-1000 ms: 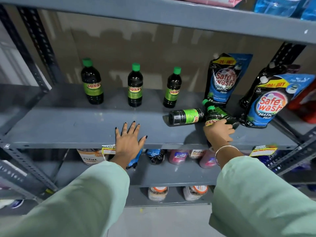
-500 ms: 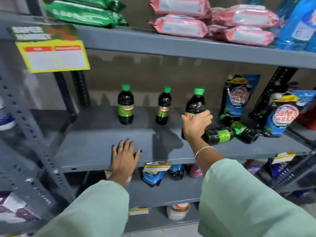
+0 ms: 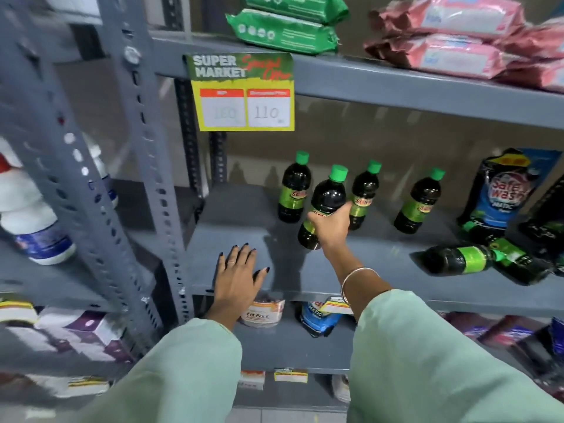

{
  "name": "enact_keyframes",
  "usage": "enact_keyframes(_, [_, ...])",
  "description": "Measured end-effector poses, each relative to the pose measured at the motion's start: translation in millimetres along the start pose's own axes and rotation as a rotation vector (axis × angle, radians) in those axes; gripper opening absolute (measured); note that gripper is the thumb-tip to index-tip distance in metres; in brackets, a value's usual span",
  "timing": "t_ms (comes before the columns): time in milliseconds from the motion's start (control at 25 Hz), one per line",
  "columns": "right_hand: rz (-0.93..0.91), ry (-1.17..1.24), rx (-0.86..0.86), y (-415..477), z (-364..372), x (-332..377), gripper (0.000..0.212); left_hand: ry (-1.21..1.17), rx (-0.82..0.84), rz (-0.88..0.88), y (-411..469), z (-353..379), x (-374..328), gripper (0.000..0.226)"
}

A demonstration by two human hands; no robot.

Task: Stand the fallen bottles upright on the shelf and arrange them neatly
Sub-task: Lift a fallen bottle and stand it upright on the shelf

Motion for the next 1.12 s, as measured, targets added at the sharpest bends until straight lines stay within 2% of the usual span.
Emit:
enact_keyframes(280, [0.08,0.019,0.406,3.1,37.7,-20.0,0.064,0.024,-0.009,-0.011,-2.3,1.1,-1.3,0.059])
enact_keyframes(480, [0.128,0.088,0.754,6.2,39.7,-20.1,0.058,0.005,0.0,-0.027,-3.2,-0.9,-2.8,0.057])
enact_keyframes(560, [0.157,0.076,0.839,6.8,38.1,-18.8,0.06,0.001,0.007,-0.028,-3.5,-1.3,-3.0,0.061])
enact_keyframes(680, [0.178,-0.011,0.952,7.6,35.0,-13.4,0.052,0.006,0.022,-0.035,-3.4,-1.0,-3.1,0.071])
enact_keyframes(800, [0.229,-0.023,0.972,9.4,27.0,-11.2,0.054,-0.004,0.025,-0.039,-3.2,0.6,-2.8,0.074])
enact_keyframes(960, [0.258,0.0,0.816,5.6,23.2,-28.1,0.052,0.006,0.016,-0.058,-6.3,1.7,-4.1,0.082])
enact_keyframes(1120, [0.233,-0.001,0.664,-7.5,32.5,-55.4,0.065,0.006,0.012,-0.075,-7.2,2.2,-4.9,0.083])
Point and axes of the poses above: each hand's wrist, its own y-axis towards the middle knuckle, its own z-axis out of the palm, x = y × z, the point moved 5 cm from there along y, towards the middle knuckle, and after that the axes turned 2 degrees about -x, right-handed, at the moved point
